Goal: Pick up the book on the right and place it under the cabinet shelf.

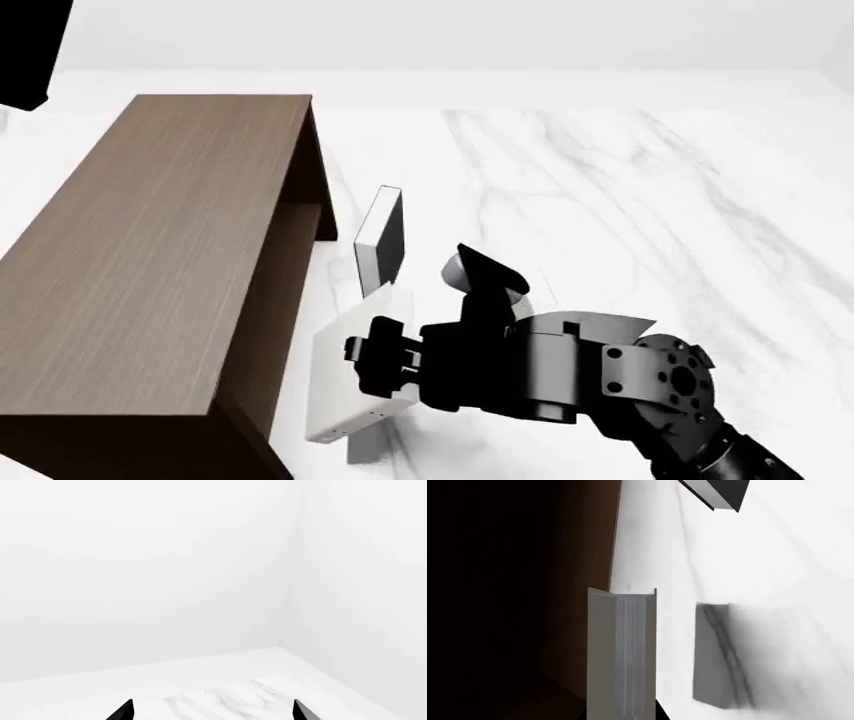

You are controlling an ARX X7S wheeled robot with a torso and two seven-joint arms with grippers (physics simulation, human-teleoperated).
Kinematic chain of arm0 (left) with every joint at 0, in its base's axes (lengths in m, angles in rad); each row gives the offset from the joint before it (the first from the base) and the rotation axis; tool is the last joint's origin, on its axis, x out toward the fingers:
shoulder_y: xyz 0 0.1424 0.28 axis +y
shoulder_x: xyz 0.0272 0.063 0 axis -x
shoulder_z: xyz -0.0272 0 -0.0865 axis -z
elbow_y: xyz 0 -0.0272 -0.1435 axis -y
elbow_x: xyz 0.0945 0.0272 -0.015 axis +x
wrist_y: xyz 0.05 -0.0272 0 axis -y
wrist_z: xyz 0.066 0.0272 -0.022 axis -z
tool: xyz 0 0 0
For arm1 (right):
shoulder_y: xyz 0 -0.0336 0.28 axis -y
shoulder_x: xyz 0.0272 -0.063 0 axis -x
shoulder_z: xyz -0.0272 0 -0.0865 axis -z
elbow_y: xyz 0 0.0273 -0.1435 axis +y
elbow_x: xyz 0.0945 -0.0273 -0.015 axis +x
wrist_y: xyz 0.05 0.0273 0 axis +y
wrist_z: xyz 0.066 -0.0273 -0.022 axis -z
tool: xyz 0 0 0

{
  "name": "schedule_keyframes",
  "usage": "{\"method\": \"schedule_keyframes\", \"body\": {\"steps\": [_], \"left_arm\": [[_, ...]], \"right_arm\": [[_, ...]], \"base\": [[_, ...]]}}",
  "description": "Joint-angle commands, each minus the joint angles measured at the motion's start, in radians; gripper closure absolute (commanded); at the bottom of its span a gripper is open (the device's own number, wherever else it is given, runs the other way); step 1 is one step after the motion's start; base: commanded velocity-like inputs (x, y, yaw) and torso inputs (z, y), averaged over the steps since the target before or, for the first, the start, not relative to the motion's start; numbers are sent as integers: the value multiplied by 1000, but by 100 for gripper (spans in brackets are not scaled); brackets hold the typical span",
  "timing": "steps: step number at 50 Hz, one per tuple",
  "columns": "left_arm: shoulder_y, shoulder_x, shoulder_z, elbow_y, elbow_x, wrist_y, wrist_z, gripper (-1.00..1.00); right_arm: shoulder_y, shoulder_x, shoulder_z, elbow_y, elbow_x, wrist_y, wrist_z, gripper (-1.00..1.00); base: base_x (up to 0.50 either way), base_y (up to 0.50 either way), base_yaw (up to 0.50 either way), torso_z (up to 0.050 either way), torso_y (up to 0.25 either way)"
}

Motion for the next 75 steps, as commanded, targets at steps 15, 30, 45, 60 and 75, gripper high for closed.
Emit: {"method": "schedule_keyframes", "body": {"steps": [15, 30, 45, 60, 75], "left_arm": [[-15, -9, 19, -3, -8, 2, -5, -100], [-8, -13, 20, -6, 1, 0, 6, -100], [-17, -20, 30, -11, -4, -2, 5, -100], [-20, -27, 32, -12, -4, -4, 12, -100], [-23, -33, 37, -14, -5, -3, 14, -100]], "right_arm": [[7, -46, -7, 61, -40, -37, -78, 100], [4, -84, -31, 107, -80, -56, -115, 100], [-1, -103, -76, 206, -187, -67, -208, 100], [-22, -129, -116, 259, -282, -97, -293, 100], [-38, -169, -152, 361, -344, -125, -408, 100]], "base": [[0, 0, 0, 0, 1], [0, 0, 0, 1, 1], [0, 0, 0, 0, 1], [0, 0, 0, 0, 1], [0, 0, 0, 1, 1]]}}
